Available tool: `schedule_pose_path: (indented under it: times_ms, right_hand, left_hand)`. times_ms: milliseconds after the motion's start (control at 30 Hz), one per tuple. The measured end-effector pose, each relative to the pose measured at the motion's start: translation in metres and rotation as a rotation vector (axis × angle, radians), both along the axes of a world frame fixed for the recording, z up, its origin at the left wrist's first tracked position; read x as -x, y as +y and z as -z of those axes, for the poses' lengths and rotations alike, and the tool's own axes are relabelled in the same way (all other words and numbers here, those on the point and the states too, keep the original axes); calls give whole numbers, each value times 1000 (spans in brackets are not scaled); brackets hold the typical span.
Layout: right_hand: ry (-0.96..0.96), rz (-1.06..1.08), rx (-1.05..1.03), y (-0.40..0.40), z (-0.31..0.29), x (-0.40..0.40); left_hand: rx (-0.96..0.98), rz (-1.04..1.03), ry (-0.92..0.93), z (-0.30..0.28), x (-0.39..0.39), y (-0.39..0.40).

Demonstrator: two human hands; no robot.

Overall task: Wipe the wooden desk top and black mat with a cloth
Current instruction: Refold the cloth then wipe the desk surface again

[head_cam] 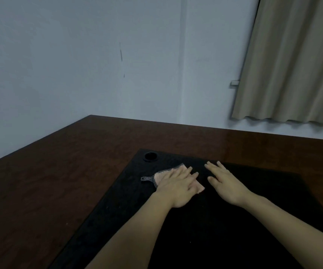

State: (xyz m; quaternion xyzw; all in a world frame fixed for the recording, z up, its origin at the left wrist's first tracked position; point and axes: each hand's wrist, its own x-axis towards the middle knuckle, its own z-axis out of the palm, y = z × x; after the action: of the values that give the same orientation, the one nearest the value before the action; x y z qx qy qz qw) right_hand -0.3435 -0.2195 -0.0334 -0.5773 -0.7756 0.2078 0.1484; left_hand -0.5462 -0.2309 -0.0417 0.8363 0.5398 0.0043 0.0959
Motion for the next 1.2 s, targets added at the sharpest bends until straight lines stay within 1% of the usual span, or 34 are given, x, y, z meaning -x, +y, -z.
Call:
schedule_pose_path:
  times_ms: [100,167,233,300,400,500,633,700,800,867,1033,1100,1200]
  right_hand:
    - [-34,-22,-10,10,1,5]
    - [-50,-46,-12,15,-1,12]
    - [-57,-77,-29,18,-3,18]
    - [-63,-107,-42,21,-5,24]
    - [-75,-132,-45,24,-5,37]
    - [-87,-156,-14,22,-3,62]
    - [-103,-204,9,17,-1,95]
    - [-114,-210,-3,16,0,102]
    - [-149,-212,-36,12,0,103]
    - [-189,-195,-36,13,0,95]
    - [-197,-166,-38,30,-4,80]
    - [-201,-173,-51,35,-2,86]
    - [-185,-197,-59,37,0,105]
  left_hand:
    - [-4,-22,-11,-1,25,29]
    - [-1,-124,-19,-3,50,48]
    - [-2,-230,22,-5,77,58]
    - [16,-285,67,-7,100,56]
    - [31,-309,84,-9,124,36]
    - [41,-271,79,-7,127,-1]
    - [39,-105,78,-4,106,-49]
    - [44,-35,82,-2,100,-57]
    - [47,0,86,-7,114,-47]
    - [43,-60,102,-10,132,-24]
    - [44,-374,108,-8,169,39]
    - [49,-414,80,-8,169,45]
    - [55,-353,59,-8,162,29]
